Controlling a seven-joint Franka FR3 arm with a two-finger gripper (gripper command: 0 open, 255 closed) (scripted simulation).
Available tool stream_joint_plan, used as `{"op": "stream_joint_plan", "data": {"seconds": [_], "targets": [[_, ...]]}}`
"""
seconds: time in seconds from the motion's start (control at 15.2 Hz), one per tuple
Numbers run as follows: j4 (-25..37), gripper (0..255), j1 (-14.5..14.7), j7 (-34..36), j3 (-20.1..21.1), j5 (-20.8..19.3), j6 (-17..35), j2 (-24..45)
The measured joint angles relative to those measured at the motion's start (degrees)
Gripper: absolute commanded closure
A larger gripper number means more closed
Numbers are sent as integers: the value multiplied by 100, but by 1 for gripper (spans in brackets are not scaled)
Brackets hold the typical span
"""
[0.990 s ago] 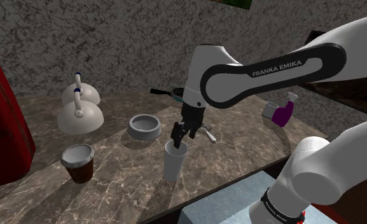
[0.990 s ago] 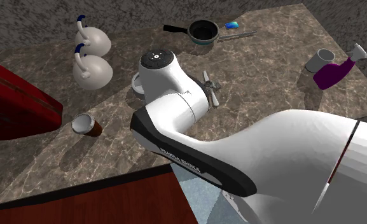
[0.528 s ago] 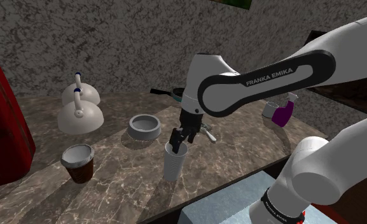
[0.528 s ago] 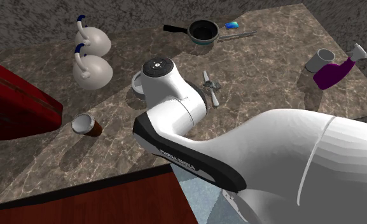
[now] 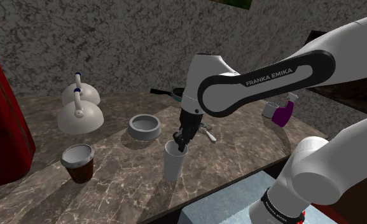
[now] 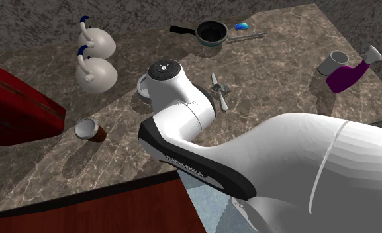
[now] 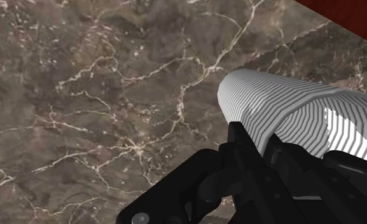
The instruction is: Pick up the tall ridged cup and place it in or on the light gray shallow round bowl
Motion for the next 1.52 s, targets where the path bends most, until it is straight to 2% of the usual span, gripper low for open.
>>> {"op": "stream_joint_plan", "data": {"seconds": [0.46, 1.52], "targets": [[13, 255, -1, -5, -12, -3, -45, -32], [841, 255, -31, 83, -210, -128, -1391, -556]]}}
